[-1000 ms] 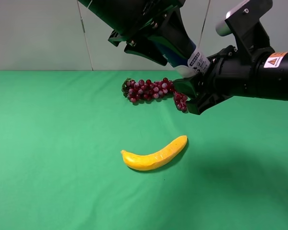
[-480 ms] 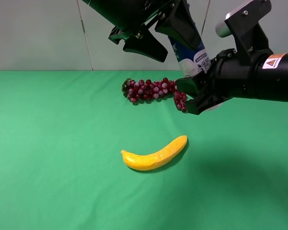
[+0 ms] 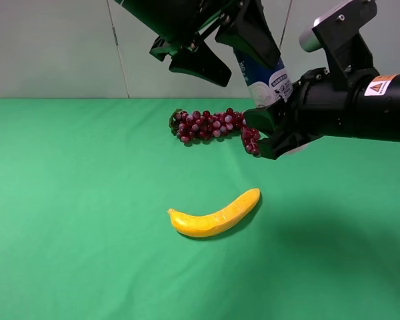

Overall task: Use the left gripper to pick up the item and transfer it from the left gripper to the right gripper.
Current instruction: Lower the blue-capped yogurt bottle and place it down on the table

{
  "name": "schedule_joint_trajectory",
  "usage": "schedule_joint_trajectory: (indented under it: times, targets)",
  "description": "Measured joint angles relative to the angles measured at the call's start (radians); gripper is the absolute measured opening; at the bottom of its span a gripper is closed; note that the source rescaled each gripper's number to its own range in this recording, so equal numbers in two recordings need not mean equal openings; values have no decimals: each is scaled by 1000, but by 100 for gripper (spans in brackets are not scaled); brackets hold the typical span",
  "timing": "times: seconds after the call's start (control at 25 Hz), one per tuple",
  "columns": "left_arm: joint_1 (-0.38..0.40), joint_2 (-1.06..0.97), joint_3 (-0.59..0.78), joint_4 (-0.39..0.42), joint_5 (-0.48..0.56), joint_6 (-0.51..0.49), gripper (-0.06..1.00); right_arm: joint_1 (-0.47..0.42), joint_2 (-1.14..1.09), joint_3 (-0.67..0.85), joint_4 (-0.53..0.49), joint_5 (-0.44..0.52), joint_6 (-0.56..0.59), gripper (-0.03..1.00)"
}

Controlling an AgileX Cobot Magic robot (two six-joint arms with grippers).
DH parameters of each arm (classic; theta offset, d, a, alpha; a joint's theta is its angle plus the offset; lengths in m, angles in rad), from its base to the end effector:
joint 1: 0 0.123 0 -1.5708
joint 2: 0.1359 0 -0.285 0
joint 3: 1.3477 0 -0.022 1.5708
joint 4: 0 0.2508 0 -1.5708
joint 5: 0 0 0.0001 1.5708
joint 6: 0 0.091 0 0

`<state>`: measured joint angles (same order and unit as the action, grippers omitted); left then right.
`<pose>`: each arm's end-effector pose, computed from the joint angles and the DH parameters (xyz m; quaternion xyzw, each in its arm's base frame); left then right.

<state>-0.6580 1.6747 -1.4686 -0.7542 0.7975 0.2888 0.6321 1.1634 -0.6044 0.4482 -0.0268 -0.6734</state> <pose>0.2708 -0.2657 0.3372 0.2600 0.8560 -0.3814 0.2328 0.1934 0.1404 0.2637 -0.3490 0.7711 0.1027 0.5225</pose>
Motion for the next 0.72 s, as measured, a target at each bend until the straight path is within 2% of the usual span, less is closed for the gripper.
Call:
schedule_joint_trajectory:
  times: [0.52,0.72]
  targets:
    - [0,-100,-2,119,-16,-3,42,0,0,0,0,0,4,4]
    - [38,-139,-2,147,-6,-35,42,0,0,0,1,0,7,4]
